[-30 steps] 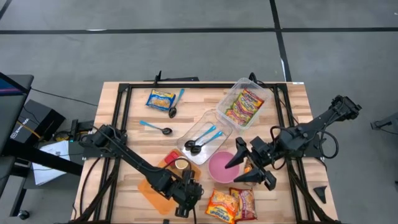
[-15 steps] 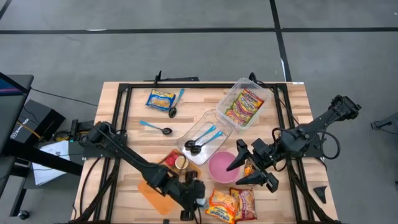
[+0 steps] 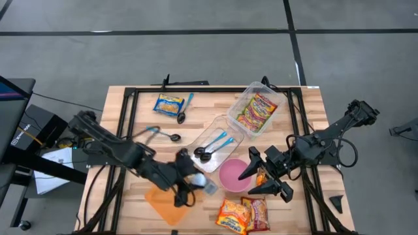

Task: Pick & Place Food Item
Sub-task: Put the white seasoning bottle into the orange bin

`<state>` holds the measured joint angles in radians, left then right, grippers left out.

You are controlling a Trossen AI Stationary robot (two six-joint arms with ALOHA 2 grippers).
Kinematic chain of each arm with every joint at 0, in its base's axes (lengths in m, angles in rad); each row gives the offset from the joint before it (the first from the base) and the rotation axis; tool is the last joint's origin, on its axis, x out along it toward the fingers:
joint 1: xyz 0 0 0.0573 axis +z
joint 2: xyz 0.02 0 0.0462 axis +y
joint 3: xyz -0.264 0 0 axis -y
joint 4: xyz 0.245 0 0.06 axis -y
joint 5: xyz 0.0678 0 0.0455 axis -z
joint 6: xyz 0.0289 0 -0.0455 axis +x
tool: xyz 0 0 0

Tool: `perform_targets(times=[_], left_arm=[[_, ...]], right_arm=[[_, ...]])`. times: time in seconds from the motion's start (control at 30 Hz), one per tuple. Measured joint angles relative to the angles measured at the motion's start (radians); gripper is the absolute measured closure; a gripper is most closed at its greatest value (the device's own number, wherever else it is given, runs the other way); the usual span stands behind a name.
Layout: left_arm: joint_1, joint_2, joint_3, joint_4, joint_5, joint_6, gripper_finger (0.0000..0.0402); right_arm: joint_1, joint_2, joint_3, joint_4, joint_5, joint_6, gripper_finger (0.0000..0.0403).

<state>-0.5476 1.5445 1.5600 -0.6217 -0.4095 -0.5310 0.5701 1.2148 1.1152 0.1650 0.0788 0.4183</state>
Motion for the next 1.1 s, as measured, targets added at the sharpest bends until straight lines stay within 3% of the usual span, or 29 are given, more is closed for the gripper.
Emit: perform_targets(times=[0.2,0.33,0.67,1.1], left_arm=[[-0.003,-0.057,-0.001,-0.159,-0.010,-0.083,0.0202],[-0.025,-0.066,-0.001,-0.295,0.053,-0.177,0.0202],[-0.142,-0.065,-0.002,-0.481,0.087,-0.436,0.0202],[-0.225,-0.054,-0.235,-0.344,0.064,-0.584,0.0202]], right_arm=[[0.000,0.000,0.000,0.000,0.000,-0.008,0.0163],[0.000,0.000,0.000,0.000,0.000,-0.010,0.0163],[0.000,0.000,0.000,-0.031,0.000,-0.010,0.0163],[0.000,0.000,0.000,-0.076,-0.002,-0.011,0.0163]])
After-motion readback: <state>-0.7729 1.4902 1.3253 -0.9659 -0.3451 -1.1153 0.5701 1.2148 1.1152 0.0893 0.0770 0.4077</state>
